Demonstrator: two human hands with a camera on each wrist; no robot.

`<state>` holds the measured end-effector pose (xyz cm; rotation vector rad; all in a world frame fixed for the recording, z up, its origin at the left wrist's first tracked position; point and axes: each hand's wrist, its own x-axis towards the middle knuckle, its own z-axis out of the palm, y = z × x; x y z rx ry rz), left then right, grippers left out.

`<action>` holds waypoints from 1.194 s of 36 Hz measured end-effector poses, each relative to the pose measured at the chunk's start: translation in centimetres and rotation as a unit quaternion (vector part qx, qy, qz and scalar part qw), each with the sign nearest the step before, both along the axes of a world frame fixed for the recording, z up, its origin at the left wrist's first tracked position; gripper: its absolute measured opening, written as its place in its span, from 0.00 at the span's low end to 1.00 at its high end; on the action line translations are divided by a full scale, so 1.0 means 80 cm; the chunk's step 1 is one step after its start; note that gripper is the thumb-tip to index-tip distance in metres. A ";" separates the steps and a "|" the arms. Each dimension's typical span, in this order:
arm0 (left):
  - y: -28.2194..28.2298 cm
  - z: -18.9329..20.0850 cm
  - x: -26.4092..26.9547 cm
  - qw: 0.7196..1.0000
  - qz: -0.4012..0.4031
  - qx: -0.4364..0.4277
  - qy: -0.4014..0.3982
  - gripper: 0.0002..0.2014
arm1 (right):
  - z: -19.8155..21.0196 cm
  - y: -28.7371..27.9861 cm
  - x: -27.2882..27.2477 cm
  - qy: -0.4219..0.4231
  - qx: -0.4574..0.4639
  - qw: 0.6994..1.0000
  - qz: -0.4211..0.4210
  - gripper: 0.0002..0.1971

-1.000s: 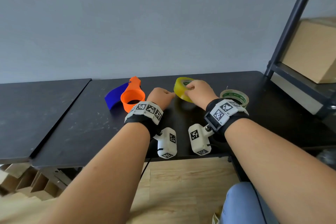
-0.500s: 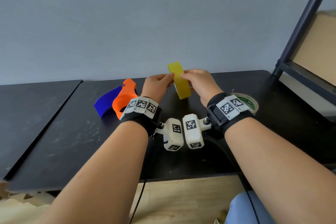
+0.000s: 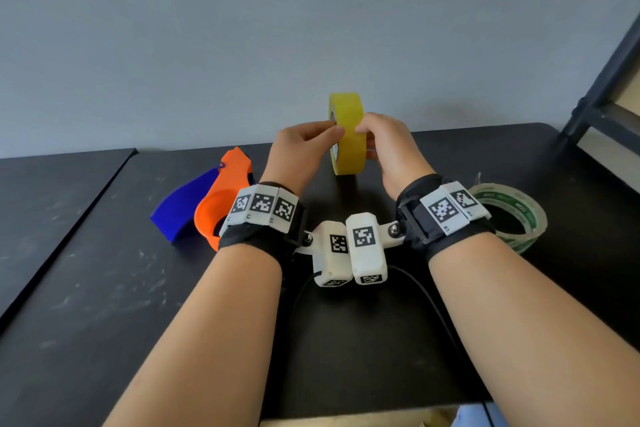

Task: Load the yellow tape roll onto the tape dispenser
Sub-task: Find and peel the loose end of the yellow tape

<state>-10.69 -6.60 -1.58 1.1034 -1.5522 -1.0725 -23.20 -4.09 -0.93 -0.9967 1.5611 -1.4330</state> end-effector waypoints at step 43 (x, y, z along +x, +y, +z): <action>-0.003 -0.003 0.006 0.992 -0.095 0.033 0.082 0.25 | -0.005 0.004 -0.007 -0.019 -0.087 0.994 0.070 0.13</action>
